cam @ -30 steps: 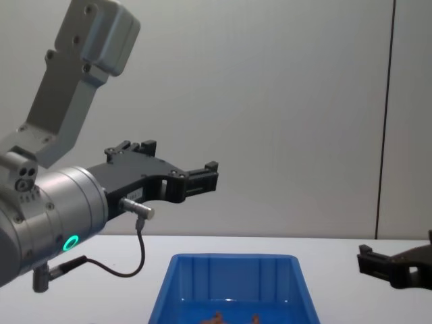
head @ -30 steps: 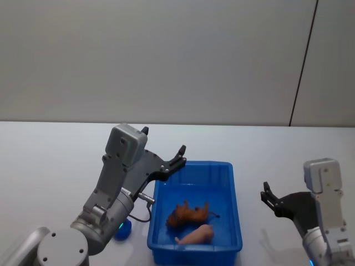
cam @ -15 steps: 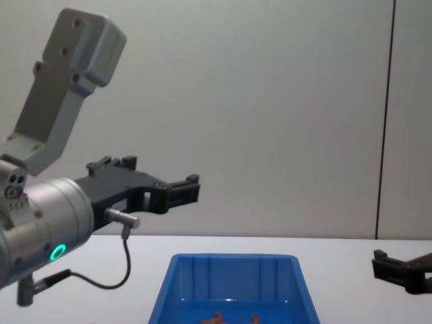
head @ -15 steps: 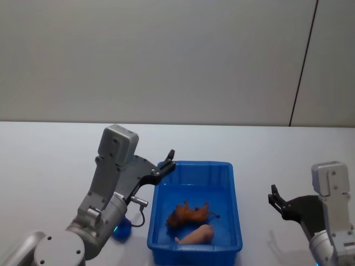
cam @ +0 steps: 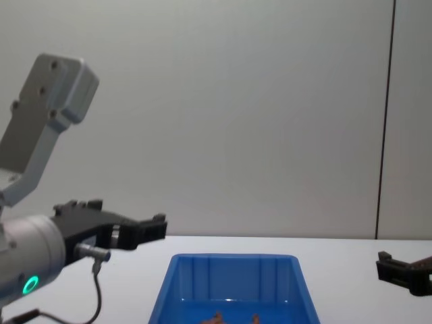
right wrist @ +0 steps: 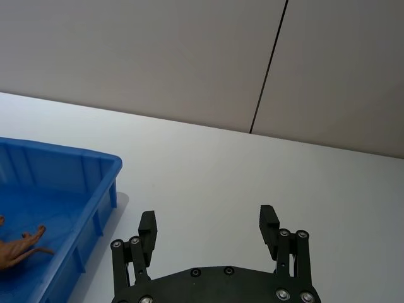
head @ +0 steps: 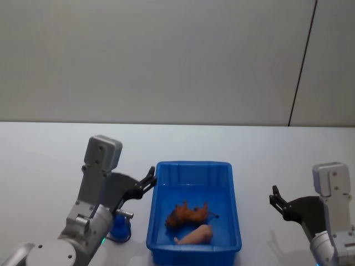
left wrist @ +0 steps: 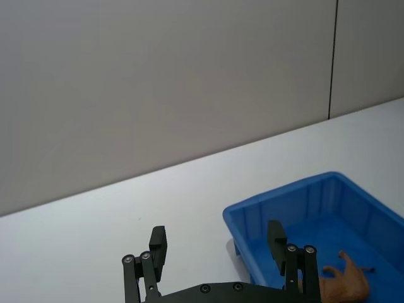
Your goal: Pick up the two dolls from the table and place them into the box.
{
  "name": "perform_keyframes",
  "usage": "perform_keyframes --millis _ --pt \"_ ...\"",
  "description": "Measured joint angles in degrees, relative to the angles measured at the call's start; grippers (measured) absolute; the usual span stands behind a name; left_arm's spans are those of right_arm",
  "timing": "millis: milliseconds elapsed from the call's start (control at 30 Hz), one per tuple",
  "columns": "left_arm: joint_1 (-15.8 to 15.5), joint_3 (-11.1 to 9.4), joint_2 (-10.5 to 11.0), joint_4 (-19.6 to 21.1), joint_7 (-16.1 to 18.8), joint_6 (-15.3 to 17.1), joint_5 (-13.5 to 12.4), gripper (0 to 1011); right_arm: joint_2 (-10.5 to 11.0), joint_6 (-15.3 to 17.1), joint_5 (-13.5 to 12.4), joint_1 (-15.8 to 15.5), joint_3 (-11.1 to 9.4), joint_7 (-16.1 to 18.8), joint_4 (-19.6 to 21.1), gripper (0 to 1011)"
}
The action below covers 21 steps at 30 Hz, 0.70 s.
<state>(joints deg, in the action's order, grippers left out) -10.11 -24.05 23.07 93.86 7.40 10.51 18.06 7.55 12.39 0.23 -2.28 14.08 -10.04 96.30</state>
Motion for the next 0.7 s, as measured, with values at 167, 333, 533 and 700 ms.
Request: perform_keyframes --millis 167,333,533,700 --pt "0.6 0.3 0.2 -0.7 0.9 1.4 1.3 1000 0.0 0.0 0.0 0.0 0.0 0.0 0.0 1001" --pt "1.4 0.6 0.3 -1.8 1.9 2.8 2.7 1001 0.0 0.0 -0.1 0.0 -0.1 -0.1 0.0 1001" --pt "1.9 0.8 0.3 -2.8 2.5 3.9 3.8 1000 0.1 0.0 -0.1 -0.1 -0.1 -0.1 0.1 1001" --pt "2.2 1.0 0.2 -3.9 2.9 4.7 4.7 1000 0.1 0.0 -0.1 -0.1 -0.1 -0.1 0.1 1001"
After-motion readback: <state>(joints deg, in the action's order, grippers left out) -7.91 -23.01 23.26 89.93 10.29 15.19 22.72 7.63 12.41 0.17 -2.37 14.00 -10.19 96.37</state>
